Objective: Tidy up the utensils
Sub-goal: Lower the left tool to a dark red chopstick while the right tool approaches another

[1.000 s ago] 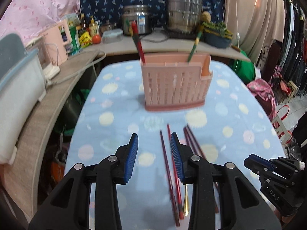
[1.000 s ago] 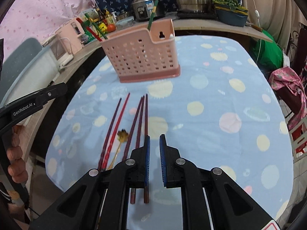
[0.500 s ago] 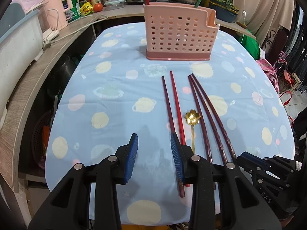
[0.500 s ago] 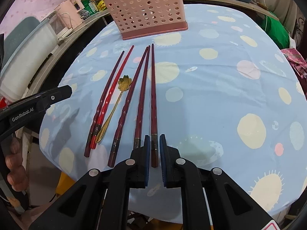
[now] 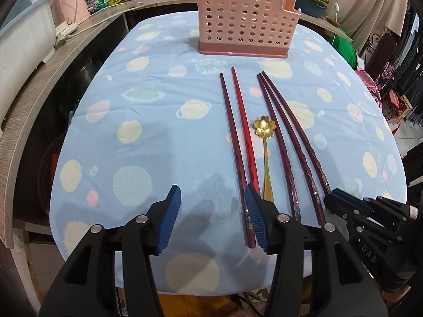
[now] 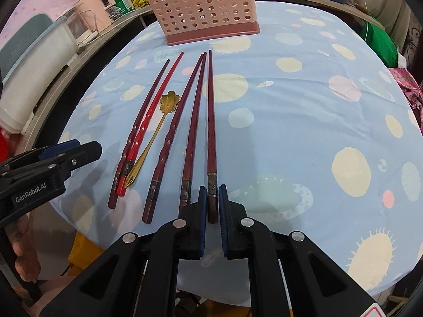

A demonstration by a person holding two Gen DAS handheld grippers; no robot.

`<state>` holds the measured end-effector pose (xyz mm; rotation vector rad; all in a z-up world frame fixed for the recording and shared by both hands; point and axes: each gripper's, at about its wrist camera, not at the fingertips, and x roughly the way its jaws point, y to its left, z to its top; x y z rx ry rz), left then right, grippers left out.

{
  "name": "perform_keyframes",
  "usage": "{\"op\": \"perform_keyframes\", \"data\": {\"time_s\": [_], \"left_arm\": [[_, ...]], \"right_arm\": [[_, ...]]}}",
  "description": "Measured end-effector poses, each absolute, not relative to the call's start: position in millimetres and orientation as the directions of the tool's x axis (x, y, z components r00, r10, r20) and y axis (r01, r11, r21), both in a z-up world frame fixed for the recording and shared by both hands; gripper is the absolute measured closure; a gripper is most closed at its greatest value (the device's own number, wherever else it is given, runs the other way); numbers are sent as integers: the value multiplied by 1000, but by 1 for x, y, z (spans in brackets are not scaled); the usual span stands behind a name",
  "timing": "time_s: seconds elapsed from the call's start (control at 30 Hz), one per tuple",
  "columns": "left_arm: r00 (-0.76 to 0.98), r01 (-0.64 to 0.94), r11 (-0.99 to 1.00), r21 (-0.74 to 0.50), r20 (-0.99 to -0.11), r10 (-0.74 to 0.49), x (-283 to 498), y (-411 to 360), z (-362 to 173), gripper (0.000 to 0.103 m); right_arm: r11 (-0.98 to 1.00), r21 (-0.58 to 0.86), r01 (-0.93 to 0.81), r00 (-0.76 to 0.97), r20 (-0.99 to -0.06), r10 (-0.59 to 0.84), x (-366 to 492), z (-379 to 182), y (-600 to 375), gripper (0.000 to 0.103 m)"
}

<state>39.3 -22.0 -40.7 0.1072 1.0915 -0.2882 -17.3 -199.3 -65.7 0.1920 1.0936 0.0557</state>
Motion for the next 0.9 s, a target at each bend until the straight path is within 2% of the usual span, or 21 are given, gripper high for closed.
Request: {"op": "perform_keyframes", "data": {"time_s": [0.9], "left_arm": [[304,320,944,-81,-935,-184,25,-29,-69,54]], "right_arm": [[980,191,62,461,-876,142,-19,-66,-202,95]]}}
